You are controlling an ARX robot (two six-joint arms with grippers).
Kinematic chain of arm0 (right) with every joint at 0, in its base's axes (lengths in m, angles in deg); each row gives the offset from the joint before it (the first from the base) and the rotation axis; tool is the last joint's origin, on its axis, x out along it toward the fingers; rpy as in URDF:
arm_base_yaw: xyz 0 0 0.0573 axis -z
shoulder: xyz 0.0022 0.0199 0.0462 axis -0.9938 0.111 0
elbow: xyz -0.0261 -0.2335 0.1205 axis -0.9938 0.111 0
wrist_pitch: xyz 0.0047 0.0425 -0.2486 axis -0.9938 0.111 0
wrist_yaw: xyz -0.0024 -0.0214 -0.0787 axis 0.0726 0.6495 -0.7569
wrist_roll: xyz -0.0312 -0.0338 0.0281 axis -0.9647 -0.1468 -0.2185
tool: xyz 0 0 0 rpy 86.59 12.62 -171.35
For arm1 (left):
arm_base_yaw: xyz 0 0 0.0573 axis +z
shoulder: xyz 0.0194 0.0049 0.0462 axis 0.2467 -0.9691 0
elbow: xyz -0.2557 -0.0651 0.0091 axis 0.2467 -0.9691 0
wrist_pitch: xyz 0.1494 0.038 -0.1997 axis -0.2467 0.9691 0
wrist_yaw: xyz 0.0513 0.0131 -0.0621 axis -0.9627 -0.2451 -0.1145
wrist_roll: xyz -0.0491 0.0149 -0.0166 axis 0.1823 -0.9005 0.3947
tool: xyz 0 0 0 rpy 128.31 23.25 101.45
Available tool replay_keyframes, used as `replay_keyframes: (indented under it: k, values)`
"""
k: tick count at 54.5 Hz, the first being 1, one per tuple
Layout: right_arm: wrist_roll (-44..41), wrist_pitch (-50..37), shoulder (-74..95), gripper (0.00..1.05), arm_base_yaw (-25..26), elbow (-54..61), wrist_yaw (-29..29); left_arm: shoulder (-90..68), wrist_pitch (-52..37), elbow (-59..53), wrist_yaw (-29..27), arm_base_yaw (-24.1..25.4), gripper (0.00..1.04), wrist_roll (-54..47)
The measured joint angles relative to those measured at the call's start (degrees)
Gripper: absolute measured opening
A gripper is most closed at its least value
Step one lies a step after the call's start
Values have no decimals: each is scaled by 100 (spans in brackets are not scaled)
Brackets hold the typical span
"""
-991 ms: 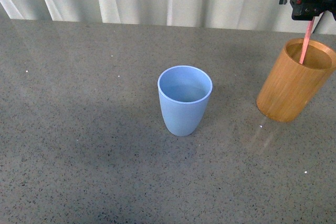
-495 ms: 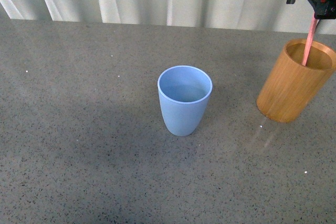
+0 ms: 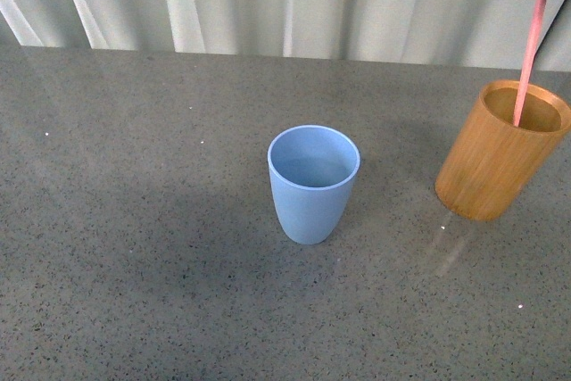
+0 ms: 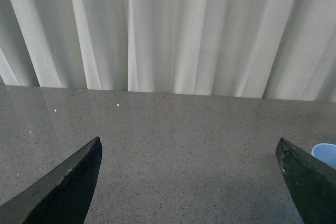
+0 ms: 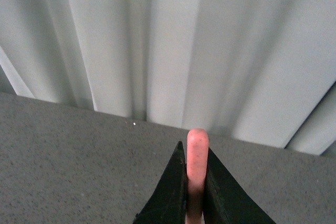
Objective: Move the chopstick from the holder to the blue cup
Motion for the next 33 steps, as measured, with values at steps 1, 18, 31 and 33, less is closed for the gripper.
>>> replay_keyframes:
  k: [1,18,31,33]
  values:
    - [-28,39,-85,3,-68,-66,-55,0,0,0,0,0,98,0]
    - [114,540,-765,3,-933,-896,-271,0,0,0,0,0,98,0]
    - [649,566,-605,3,-1696,-894,-313,0,0,0,0,0,98,0]
    - [695,509,-577,3,-1794,-852,-334,0,0,0,0,0,98,0]
